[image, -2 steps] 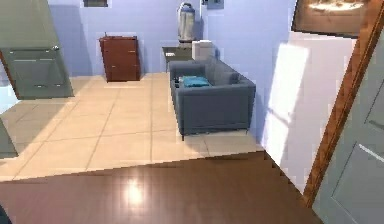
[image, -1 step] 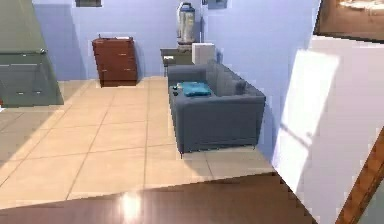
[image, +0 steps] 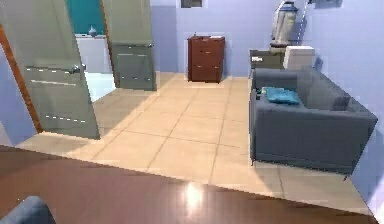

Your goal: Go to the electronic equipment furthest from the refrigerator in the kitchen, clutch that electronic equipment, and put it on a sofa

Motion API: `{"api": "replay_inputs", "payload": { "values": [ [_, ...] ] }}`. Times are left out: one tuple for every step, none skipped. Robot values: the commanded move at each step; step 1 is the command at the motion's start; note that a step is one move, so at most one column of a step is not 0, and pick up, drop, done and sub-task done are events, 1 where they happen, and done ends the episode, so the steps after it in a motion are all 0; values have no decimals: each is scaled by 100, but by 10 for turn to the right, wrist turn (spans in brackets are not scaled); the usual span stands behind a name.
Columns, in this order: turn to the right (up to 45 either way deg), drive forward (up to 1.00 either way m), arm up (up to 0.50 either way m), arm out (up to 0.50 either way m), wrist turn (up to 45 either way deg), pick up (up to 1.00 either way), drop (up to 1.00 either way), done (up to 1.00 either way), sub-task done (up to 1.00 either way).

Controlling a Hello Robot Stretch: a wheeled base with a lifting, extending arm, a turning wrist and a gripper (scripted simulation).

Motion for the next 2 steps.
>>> {"api": "replay_inputs", "payload": {
  "values": [
    [0,65,0,0,0,0,0,0,0],
    [-180,0,0,0,0,0,0,0,0]
  ]
}}
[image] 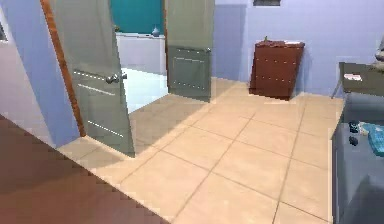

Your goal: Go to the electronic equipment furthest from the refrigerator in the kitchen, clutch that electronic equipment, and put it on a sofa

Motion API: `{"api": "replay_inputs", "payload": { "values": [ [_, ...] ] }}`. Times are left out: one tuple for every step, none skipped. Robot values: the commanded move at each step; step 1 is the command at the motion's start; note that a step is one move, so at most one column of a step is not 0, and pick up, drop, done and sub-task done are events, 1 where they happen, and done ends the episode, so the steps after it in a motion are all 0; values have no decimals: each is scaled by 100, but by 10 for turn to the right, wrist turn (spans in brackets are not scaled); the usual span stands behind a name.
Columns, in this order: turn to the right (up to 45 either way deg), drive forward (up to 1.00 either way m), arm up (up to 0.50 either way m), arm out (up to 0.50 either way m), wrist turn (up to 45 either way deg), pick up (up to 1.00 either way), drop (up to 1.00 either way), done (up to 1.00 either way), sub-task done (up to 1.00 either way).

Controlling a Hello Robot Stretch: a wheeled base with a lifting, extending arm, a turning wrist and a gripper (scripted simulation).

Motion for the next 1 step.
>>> {"api": "replay_inputs", "payload": {
  "values": [
    [0,100,0,0,0,0,0,0,0]
  ]
}}
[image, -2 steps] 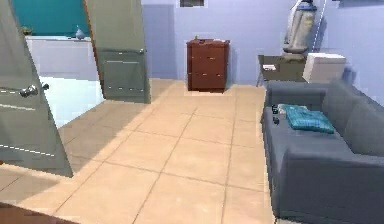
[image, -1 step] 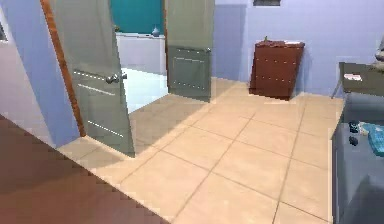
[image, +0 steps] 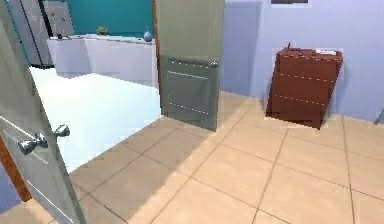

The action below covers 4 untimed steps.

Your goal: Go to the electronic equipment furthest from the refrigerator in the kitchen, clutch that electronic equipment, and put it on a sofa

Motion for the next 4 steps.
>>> {"api": "replay_inputs", "payload": {
  "values": [
    [-30,0,0,0,0,0,0,0,0],
    [0,55,0,0,0,0,0,0,0],
    [-60,0,0,0,0,0,0,0,0],
    [0,65,0,0,0,0,0,0,0]
  ]
}}
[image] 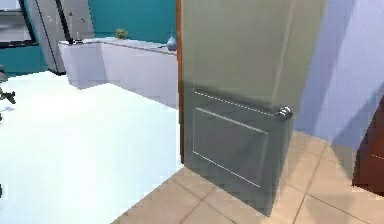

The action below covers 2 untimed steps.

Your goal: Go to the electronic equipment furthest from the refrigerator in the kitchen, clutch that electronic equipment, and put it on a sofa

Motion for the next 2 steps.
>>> {"api": "replay_inputs", "payload": {
  "values": [
    [-300,0,0,0,0,0,0,0,0],
    [0,100,0,0,0,0,0,0,0]
  ]
}}
